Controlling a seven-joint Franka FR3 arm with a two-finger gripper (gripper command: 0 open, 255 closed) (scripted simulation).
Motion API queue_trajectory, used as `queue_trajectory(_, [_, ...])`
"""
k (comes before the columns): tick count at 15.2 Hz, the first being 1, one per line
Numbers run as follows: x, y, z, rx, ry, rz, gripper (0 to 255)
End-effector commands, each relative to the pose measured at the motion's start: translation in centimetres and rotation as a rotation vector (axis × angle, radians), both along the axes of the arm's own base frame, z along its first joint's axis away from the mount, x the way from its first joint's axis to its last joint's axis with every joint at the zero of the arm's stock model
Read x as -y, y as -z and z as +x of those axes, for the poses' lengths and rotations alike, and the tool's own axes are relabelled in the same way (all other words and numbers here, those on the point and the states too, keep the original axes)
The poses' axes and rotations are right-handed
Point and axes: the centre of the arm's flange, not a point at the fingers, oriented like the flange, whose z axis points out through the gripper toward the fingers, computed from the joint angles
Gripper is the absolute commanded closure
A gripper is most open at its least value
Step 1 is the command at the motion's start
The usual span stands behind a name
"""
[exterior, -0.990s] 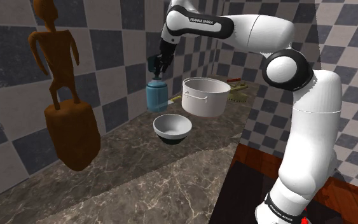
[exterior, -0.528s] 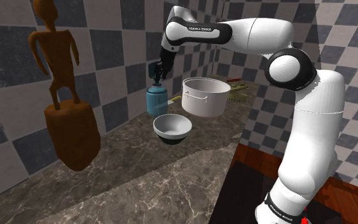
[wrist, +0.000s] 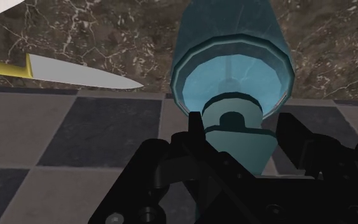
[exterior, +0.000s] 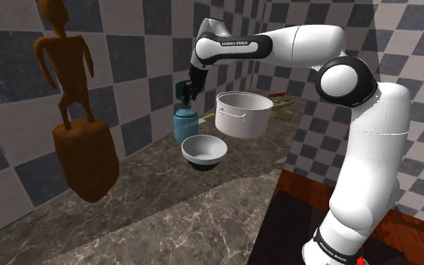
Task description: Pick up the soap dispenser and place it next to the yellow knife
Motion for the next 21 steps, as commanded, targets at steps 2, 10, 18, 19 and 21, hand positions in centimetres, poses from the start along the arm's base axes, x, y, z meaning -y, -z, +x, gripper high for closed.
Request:
queue_trajectory(2, [0.0,0.0,0.0,0.002,0.000,0.000,255])
queue_trajectory(10, [0.0,0.1,0.0,0.002,0.000,0.000,0])
queue_trajectory(18, [0.2,-4.8,-1.5,0.002,0.000,0.000,0])
queue_trajectory(19, [0.2,-4.8,-1.5,0.002,0.000,0.000,0])
queue_trajectory(21, [0.2,-4.8,-1.5,0.002,0.000,0.000,0])
